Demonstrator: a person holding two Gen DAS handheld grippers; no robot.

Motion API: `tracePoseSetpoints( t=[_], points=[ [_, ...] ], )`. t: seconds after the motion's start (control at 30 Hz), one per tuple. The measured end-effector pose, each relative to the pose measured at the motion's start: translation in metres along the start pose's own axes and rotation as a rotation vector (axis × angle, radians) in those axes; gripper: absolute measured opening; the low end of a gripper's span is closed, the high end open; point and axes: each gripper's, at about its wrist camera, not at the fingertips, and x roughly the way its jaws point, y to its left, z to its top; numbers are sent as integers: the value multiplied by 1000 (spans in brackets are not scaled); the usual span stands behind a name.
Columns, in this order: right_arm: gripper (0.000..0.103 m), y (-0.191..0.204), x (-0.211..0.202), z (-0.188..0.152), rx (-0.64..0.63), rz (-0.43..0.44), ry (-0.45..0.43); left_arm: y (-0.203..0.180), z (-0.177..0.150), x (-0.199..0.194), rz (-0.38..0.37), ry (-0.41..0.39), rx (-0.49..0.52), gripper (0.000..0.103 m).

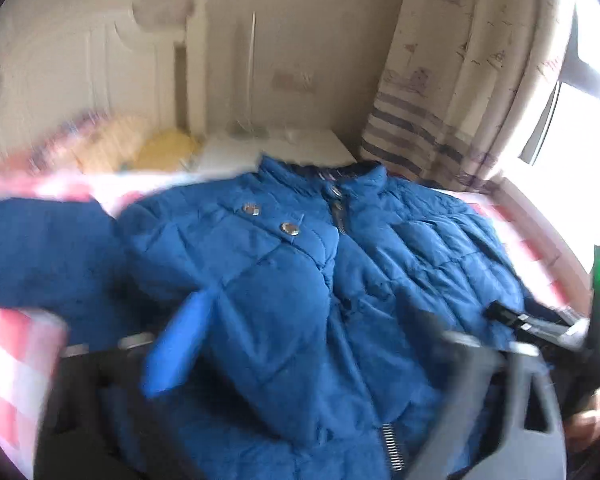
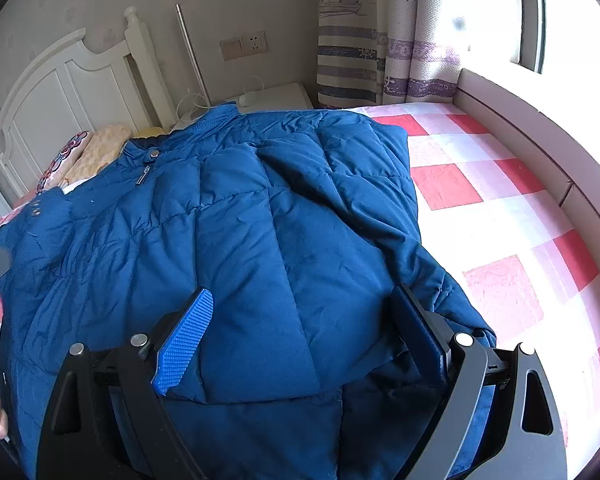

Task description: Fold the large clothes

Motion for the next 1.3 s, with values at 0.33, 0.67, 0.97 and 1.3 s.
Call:
tracePoseSetpoints(
  t=[0.33,0.67,0.97,1.3],
  points=[
    [87,-1,1,1,3,5,1,36,-18,-58,-86,-227,-96,0],
    [87,-1,1,1,1,1,6,152,-54,-41,71,-16,-438,54],
    [87,-1,4,1,-10,-11,11,158,-29,-2,-4,56,-415,76],
    [87,-1,4,1,-16,-13,14,111,-21,-75,219,-218,-79,5]
  ],
)
